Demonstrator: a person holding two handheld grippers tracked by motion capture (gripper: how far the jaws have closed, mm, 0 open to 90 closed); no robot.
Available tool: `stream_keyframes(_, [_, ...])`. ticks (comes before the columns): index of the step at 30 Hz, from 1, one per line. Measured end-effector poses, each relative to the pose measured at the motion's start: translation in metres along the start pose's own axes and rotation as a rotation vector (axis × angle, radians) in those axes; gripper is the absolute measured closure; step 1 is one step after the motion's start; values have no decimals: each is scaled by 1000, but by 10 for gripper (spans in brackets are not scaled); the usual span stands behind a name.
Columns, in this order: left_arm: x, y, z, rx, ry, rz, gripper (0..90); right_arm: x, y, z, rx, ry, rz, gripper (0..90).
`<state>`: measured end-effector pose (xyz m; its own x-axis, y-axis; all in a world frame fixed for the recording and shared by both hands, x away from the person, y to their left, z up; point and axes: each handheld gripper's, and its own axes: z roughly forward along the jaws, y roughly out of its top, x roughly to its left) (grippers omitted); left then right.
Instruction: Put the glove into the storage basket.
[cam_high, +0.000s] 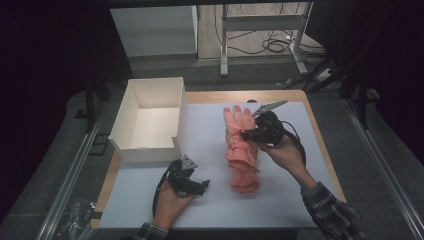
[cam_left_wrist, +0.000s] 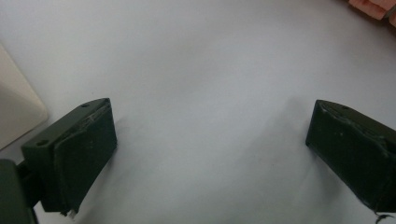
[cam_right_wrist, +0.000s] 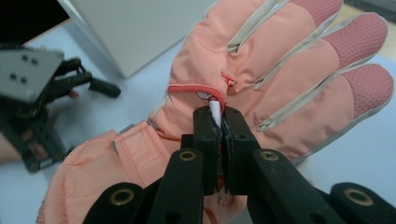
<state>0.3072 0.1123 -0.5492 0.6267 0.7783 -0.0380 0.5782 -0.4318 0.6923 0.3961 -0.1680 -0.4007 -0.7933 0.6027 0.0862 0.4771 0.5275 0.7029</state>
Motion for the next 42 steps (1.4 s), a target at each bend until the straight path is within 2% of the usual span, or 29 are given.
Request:
stream_keyframes(4, [0, 0, 0, 0, -1, 0, 17, 3, -19, -9, 1, -10, 14, 852])
stream_keyframes(7, [0, 0, 0, 0, -1, 0, 18, 5, -30, -8, -2, -3, 27, 851])
stream_keyframes(9, [0, 0, 0, 0, -1, -1, 18, 6, -35, -4, 2, 2, 35, 848])
stream_keyframes(13, [0, 0, 0, -4, 0, -5, 18, 6, -42, 10, 23, -19, 43, 845])
stream_keyframes(14, [0, 0, 0, 0, 0, 0, 18, 4, -47, 19, 33, -26, 60, 844])
stream_keyframes(17, [0, 0, 0, -1, 0, -1, 18, 2, -51, 25, 32, -35, 72, 839])
stream_keyframes(21, [0, 0, 0, -1, 1, -2, 18, 5, -60, 32, 34, -82, 60, 822])
stream_keyframes(23, [0, 0, 0, -1, 0, -3, 18, 5, -62, 33, 27, -86, 56, 803])
stream_keyframes(25, [0, 0, 0, -1, 1, -2, 18, 6, -63, 32, 24, -87, 53, 785])
stream_keyframes(26, [0, 0, 0, -1, 0, -1, 18, 5, -63, 29, 15, -88, 47, 702])
stream_keyframes(30, [0, 0, 0, 2, -1, 3, 18, 4, -59, 18, -19, -66, 39, 592])
stream_keyframes(31, [0, 0, 0, 2, -1, 3, 18, 4, -59, 18, -19, -66, 39, 592])
stream_keyframes(32, [0, 0, 0, 0, -1, 0, 18, 2, -59, 8, -52, -78, 26, 565])
stream_keyframes(38, [0, 0, 0, 0, 0, 0, 18, -10, -73, -6, -90, -104, 33, 554])
stream_keyframes(42, [0, 0, 0, 3, -2, 5, 17, -18, -93, -8, -88, -108, 33, 639])
